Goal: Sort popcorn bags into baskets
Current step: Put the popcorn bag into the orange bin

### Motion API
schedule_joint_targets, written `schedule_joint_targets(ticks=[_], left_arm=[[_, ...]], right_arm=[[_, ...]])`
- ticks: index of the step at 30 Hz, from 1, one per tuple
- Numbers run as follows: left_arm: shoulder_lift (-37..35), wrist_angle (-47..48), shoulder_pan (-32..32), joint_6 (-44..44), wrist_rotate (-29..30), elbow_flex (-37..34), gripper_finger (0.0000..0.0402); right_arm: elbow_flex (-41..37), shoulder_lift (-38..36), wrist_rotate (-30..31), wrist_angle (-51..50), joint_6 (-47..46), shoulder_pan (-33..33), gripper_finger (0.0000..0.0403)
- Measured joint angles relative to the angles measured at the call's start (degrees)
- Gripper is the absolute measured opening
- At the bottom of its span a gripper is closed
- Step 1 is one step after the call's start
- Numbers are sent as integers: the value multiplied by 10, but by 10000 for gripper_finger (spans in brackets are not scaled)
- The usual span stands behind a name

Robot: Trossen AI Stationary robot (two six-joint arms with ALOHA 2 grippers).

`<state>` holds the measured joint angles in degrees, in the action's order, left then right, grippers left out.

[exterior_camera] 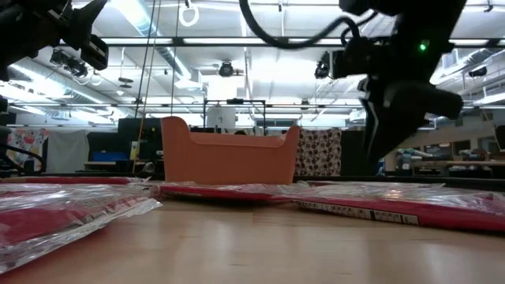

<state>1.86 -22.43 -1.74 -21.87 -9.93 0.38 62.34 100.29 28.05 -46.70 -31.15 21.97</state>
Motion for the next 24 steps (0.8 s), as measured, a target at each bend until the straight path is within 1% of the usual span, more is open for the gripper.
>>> schedule_joint_targets(ticks=[5,9,11,13,15,18,24], left_arm=[[0,0,0,0,0,0,117],[0,0,0,0,0,0,117],[0,0,0,0,0,0,117],[0,0,0,0,0,0,117],[0,0,0,0,0,0,117],[0,0,0,0,0,0,117],[0,0,0,0,0,0,117]], right_arm=[[-32,0,0,36,-4,-21,204],[-62,0,13,94,14,-35,249],[-77,0,24,111,24,-42,263],[-88,0,28,121,30,-48,266],[-96,0,37,120,32,-51,261],[-107,-1,26,124,46,-55,235],[-119,-4,-14,136,46,-63,151]])
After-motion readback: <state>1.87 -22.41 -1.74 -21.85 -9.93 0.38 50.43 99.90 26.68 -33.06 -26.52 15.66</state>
